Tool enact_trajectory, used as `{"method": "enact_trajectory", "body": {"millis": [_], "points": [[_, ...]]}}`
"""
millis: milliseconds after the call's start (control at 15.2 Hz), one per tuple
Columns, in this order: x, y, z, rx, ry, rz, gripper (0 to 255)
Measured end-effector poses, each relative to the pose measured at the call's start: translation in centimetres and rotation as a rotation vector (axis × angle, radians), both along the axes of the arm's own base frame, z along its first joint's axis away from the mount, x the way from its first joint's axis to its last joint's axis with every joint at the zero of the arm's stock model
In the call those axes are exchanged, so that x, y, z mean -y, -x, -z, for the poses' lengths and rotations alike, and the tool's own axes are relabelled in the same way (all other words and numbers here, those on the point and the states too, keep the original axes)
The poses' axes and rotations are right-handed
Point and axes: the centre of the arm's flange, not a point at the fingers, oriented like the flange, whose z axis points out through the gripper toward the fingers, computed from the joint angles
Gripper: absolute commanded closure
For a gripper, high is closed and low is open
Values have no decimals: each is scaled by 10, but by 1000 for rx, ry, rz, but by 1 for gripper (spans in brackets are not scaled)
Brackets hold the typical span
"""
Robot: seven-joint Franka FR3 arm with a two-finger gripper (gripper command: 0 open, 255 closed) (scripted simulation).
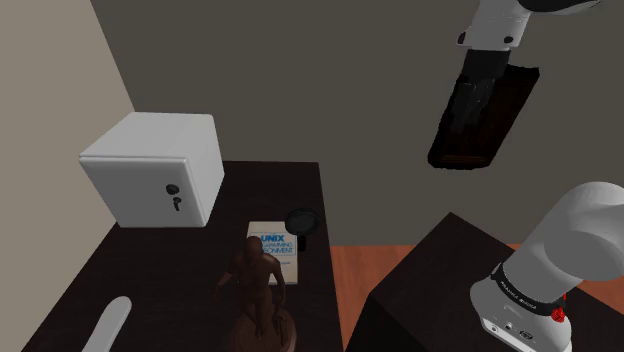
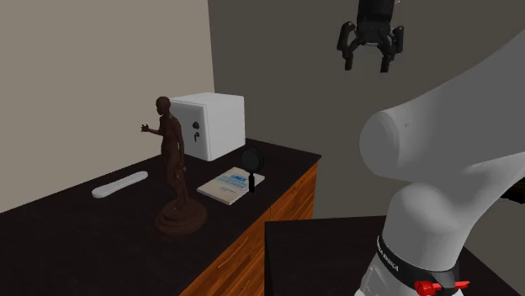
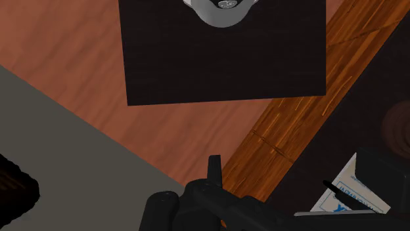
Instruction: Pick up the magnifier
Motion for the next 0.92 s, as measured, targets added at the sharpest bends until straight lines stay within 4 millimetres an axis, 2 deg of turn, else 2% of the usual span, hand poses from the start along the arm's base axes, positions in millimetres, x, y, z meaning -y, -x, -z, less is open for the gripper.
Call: {"method": "enact_trajectory", "body": {"millis": [198, 924], "points": [[-10, -10, 7, -7, -2, -4, 0], [-93, -101, 86, -71, -22, -42, 0]]}}
